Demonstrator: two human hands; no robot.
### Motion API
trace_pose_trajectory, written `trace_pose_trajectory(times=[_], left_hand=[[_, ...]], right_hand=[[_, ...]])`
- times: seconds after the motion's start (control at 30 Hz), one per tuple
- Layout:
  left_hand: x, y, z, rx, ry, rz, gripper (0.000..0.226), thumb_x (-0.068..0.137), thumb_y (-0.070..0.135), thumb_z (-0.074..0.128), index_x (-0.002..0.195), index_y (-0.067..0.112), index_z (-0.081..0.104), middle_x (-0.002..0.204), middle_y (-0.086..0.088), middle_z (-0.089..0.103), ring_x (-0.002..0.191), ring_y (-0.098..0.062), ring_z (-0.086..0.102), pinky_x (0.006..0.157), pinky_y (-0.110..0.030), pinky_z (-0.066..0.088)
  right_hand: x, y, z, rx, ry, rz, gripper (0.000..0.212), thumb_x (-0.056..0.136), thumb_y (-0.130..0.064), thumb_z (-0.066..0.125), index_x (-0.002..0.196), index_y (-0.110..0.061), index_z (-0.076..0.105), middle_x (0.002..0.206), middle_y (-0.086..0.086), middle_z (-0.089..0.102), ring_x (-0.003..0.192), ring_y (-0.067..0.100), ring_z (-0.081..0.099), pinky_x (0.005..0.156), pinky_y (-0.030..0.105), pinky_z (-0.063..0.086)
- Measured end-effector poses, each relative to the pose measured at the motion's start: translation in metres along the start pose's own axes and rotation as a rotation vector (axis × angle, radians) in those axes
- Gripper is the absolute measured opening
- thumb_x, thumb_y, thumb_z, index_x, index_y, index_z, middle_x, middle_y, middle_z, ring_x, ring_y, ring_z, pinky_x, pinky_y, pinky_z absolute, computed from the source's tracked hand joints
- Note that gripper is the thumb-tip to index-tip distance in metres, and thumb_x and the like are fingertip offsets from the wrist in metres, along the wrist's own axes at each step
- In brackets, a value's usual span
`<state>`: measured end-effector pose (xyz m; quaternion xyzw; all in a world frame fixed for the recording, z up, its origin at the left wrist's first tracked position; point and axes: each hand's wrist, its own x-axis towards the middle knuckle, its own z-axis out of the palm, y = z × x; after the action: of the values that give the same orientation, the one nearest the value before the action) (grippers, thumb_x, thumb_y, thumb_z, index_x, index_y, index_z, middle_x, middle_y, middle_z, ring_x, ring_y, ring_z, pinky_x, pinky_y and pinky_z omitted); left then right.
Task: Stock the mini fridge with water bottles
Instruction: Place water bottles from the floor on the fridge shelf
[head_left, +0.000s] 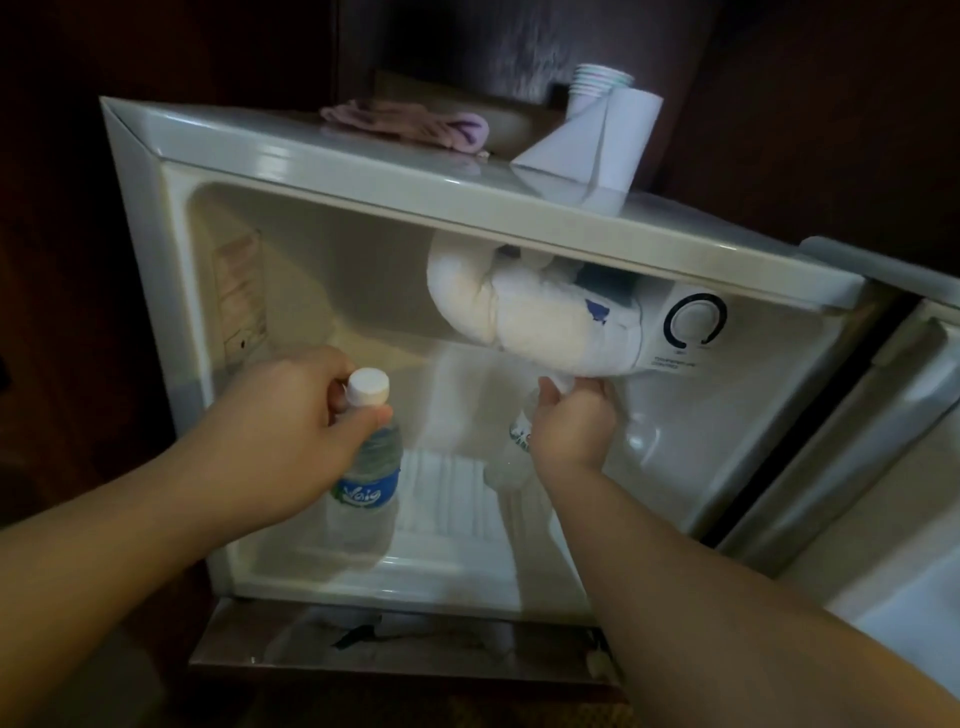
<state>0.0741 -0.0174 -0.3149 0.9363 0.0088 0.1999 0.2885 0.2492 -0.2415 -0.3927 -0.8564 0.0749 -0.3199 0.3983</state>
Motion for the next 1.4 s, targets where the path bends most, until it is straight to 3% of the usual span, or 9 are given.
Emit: trace_pose_trajectory(times=[0.17, 0.3, 0.43, 0.63, 0.77, 0.9, 1.03, 1.13, 1.4], left_hand=[[0.01, -0.011, 0.016, -0.08, 0.032, -0.022, 0.018, 0.092, 0.042, 0.072, 0.091, 0.025, 0.066, 0.08, 0.006, 0.063, 0.073, -0.01, 0.059, 0.063, -0.03, 0.047], [0.019, -0.02, 0.027, -0.124, 0.039, -0.022, 0.016, 0.091, 0.042, 0.072, 0.093, 0.027, 0.067, 0.082, 0.007, 0.063, 0.074, -0.01, 0.059, 0.063, -0.03, 0.045], [0.027, -0.026, 0.035, -0.184, 0.031, -0.042, 0.015, 0.091, 0.042, 0.072, 0.099, 0.029, 0.069, 0.087, 0.007, 0.064, 0.078, -0.009, 0.059, 0.065, -0.027, 0.043], [0.035, -0.03, 0.04, -0.259, 0.049, -0.043, 0.015, 0.089, 0.044, 0.071, 0.098, 0.033, 0.068, 0.086, 0.008, 0.064, 0.077, -0.01, 0.061, 0.065, -0.027, 0.044], [0.035, -0.025, 0.038, -0.267, 0.069, -0.028, 0.01, 0.091, 0.042, 0.072, 0.099, 0.037, 0.067, 0.086, 0.009, 0.064, 0.075, -0.007, 0.059, 0.062, -0.02, 0.038], [0.032, -0.021, 0.037, -0.282, 0.051, -0.025, 0.009, 0.092, 0.042, 0.072, 0.099, 0.038, 0.066, 0.086, 0.009, 0.063, 0.074, -0.008, 0.06, 0.062, -0.02, 0.038], [0.028, -0.023, 0.036, -0.287, 0.034, -0.023, 0.01, 0.091, 0.044, 0.071, 0.097, 0.037, 0.067, 0.084, 0.009, 0.064, 0.073, -0.009, 0.06, 0.064, -0.025, 0.041], [0.026, -0.024, 0.036, -0.288, 0.051, -0.032, 0.01, 0.09, 0.043, 0.072, 0.095, 0.036, 0.067, 0.083, 0.008, 0.064, 0.072, -0.009, 0.061, 0.063, -0.025, 0.04], [0.023, -0.02, 0.04, -0.244, 0.021, -0.037, 0.009, 0.092, 0.04, 0.072, 0.097, 0.034, 0.067, 0.085, 0.006, 0.064, 0.075, -0.009, 0.06, 0.063, -0.026, 0.041]], right_hand=[[0.009, 0.009, 0.028, 0.107, -0.029, 0.042, 0.042, 0.09, -0.031, 0.079, 0.114, 0.003, 0.07, 0.108, 0.019, 0.072, 0.101, 0.038, 0.065, 0.081, 0.027, 0.039], [-0.002, 0.015, 0.039, 0.214, -0.121, 0.063, 0.046, 0.093, -0.047, 0.072, 0.127, -0.017, 0.067, 0.114, 0.005, 0.065, 0.108, 0.024, 0.061, 0.084, 0.023, 0.037], [-0.021, 0.03, 0.045, 0.192, -0.251, 0.042, 0.08, 0.076, -0.054, 0.084, 0.145, -0.039, 0.047, 0.124, -0.005, 0.054, 0.101, 0.011, 0.06, 0.085, 0.024, 0.047], [-0.011, 0.048, 0.048, 0.178, -0.128, 0.181, 0.078, 0.076, -0.025, 0.091, 0.141, -0.014, 0.048, 0.105, -0.002, 0.066, 0.097, 0.023, 0.068, 0.073, 0.021, 0.041], [0.0, 0.055, 0.053, 0.17, -0.056, 0.162, 0.08, 0.076, -0.02, 0.091, 0.143, -0.014, 0.048, 0.122, 0.008, 0.066, 0.105, 0.026, 0.066, 0.085, 0.026, 0.046], [0.008, 0.054, 0.052, 0.111, -0.015, 0.221, 0.079, 0.077, -0.019, 0.091, 0.141, -0.007, 0.045, 0.108, 0.013, 0.066, 0.095, 0.034, 0.068, 0.079, 0.036, 0.051], [0.014, 0.065, 0.048, 0.068, -0.031, 0.248, 0.059, 0.087, -0.021, 0.08, 0.137, -0.013, 0.049, 0.126, 0.011, 0.063, 0.11, 0.029, 0.065, 0.087, 0.036, 0.055], [0.014, 0.075, 0.044, -0.016, -0.015, 0.199, 0.076, 0.08, -0.023, 0.087, 0.14, -0.013, 0.041, 0.131, 0.015, 0.059, 0.116, 0.034, 0.062, 0.097, 0.047, 0.054], [0.008, 0.069, 0.036, -0.056, -0.075, 0.279, 0.09, 0.068, -0.039, 0.095, 0.13, 0.001, 0.042, 0.125, 0.025, 0.06, 0.116, 0.04, 0.063, 0.091, 0.042, 0.054]])
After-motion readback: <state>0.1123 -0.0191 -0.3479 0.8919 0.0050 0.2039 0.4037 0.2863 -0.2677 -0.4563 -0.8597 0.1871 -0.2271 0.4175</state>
